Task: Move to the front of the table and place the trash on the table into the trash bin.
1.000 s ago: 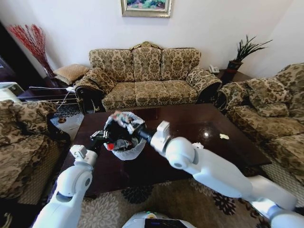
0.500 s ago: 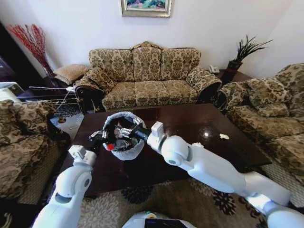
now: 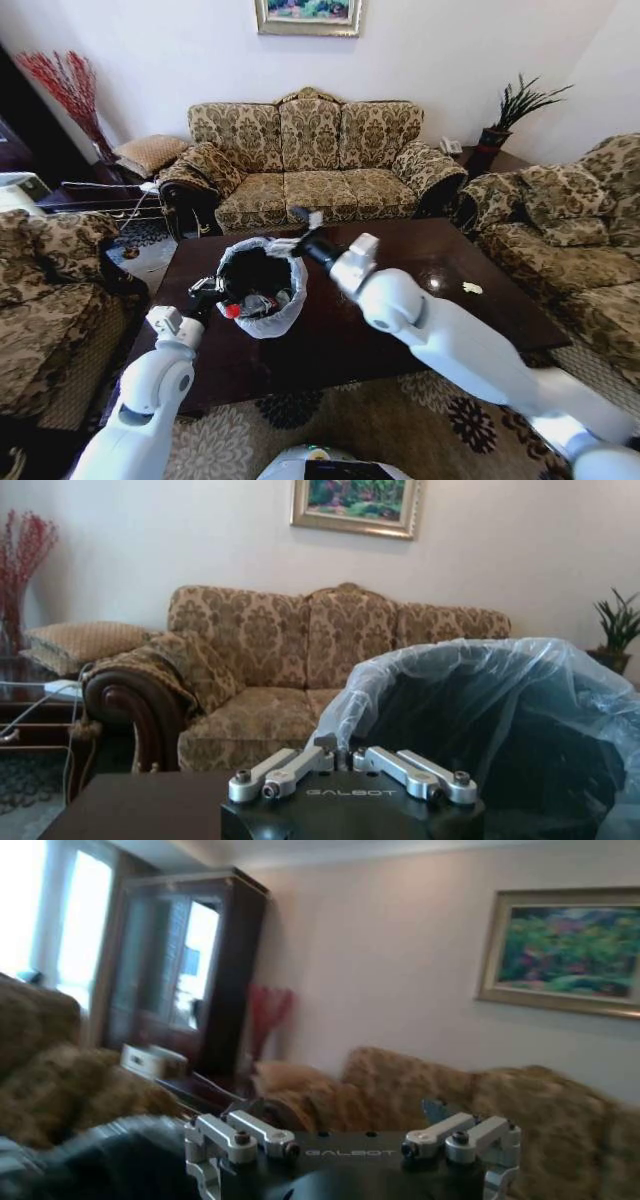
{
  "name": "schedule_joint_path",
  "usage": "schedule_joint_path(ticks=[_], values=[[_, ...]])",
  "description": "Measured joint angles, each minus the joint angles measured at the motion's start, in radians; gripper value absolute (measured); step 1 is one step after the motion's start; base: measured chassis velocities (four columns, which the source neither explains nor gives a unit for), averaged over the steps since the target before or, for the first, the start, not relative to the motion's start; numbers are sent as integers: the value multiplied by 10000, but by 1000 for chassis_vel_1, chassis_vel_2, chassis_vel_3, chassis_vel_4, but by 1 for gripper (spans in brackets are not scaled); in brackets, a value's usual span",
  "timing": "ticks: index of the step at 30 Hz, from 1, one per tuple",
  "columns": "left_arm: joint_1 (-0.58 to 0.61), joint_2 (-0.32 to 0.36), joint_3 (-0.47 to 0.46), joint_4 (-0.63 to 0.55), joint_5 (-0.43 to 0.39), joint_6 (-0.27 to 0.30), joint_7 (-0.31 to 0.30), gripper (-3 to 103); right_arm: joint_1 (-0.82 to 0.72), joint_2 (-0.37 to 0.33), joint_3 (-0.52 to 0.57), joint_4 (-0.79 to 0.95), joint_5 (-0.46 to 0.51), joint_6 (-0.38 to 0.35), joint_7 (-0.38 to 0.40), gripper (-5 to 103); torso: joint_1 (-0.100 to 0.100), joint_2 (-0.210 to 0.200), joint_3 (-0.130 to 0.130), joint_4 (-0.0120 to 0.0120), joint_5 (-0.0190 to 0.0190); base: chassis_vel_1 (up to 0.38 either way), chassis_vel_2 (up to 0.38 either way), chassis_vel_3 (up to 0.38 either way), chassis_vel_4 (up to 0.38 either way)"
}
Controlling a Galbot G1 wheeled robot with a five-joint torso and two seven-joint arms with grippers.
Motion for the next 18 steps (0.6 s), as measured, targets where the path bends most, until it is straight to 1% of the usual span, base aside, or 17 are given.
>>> schedule_joint_path(ticks=[1, 2, 4, 5, 6, 7, 8, 9, 10, 12, 13, 15, 16, 18], values=[[50, -77, -96, -1, -10, -99, -31, 3, -677, -270, 687, -342, -543, 156, -181, 100, 1, 0, 0, -3, 3, 0, 0, 0, 0], [50, -77, -96, -1, -10, -99, -31, 3, -677, -270, 687, -342, -543, 156, -181, 100, 1, 0, 0, -3, 3, 0, 0, 0, 0], [97, -149, -147, -12, 0, -168, -74, 3, -1600, -385, 1769, -711, -965, 251, -463, 100, 1, 0, 0, 4, 5, 0, 0, 0, 0], [103, -185, -143, -13, 22, -182, -79, 3, -2124, -397, 2350, -843, -1127, 290, -526, 100, 1, 0, 0, 4, 0, 0, 0, 0, 0], [103, -185, -143, -13, 22, -182, -79, 3, -2124, -397, 2350, -843, -1127, 290, -526, 100, 1, 0, 0, 4, 0, 0, 0, 0, 0], [113, -213, -120, -14, 47, -206, -82, 3, -2945, -384, 3126, -1026, -1327, 401, -601, 100, 1, 0, 0, 3, -2, 0, 0, 0, 0], [116, -240, -90, -14, 60, -234, -97, 3, -3468, -336, 3565, -1124, -1402, 468, -664, 100, 0, 0, 0, 2, -2, 0, 0, 0, 0], [116, -240, -90, -14, 60, -234, -97, 3, -3468, -336, 3565, -1124, -1402, 468, -664, 100, 0, 0, 0, 2, -2, 0, 0, 0, 0], [120, -270, -43, -14, 64, -300, -172, 3, -4238, -220, 4188, -1238, -1459, 518, -722, 100, 0, 0, 0, 1, 0, 0, 0, 0, 0], [151, -301, -8, -17, 89, -375, -227, 3, -5216, 60, 4980, -1357, -1541, 555, -743, 100, 0, 0, -1, 0, 1, 0, 0, 0, 0], [151, -301, -8, -17, 89, -375, -227, 3, -5216, 60, 4980, -1357, -1541, 555, -743, 100, 0, 0, -1, 0, 1, 0, 0, 0, 0], [194, -306, 9, -41, 114, -401, -228, 3, -5844, 343, 5511, -1439, -1584, 581, -773, 100, -1, 0, -1, -1, 3, 0, 0, 0, 0], [194, -306, 9, -41, 114, -401, -228, 3, -5844, 343, 5511, -1439, -1584, 581, -773, 100, -1, 0, -1, -1, 3, 0, 0, 0, 0], [247, -332, 8, -111, 135, -425, -238, 3, -6204, 575, 5809, -1507, -1640, 656, -823, 100, 0, 0, -1, 0, 1, 0, 0, 0, 0]])
